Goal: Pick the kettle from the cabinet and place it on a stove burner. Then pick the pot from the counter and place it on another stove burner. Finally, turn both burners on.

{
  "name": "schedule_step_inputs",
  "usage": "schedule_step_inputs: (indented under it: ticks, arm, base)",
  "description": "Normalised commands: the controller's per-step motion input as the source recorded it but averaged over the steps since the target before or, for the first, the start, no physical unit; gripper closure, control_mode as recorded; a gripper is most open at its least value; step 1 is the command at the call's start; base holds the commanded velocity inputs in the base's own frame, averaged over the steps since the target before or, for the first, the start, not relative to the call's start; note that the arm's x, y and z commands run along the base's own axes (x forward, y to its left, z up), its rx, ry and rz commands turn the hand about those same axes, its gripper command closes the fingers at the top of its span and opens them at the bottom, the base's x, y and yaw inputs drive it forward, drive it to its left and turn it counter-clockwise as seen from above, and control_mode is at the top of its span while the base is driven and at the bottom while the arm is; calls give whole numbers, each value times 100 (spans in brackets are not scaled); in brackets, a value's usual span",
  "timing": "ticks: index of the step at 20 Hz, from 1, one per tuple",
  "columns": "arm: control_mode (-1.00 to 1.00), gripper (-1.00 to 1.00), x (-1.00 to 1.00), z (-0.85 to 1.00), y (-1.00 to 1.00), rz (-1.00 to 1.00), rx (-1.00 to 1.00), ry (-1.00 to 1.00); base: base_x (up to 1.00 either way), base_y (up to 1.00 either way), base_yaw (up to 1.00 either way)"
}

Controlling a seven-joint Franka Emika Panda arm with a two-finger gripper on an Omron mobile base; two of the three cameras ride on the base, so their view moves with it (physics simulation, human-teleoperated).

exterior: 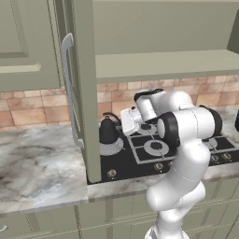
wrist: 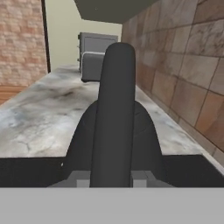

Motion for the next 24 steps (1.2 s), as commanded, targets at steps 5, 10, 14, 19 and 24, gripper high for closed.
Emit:
schedule_step_inputs:
  ticks: [5, 10, 14, 19, 24]
  arm:
    - [-100, 100, 19, -16, 4, 0, 0, 0]
    - [-100, 100, 20, -14, 6, 0, 0, 0]
    - [-100, 100, 22, -15, 7, 0, 0, 0]
    - [-100, 100, 17, -17, 7, 0, 0, 0]
    - [-100, 100, 0, -21, 5, 0, 0, 0]
  base:
    - [0, 0, 0]
    - [0, 0, 0]
    - [0, 0, 0]
    - [0, 0, 0]
    - [0, 0, 0]
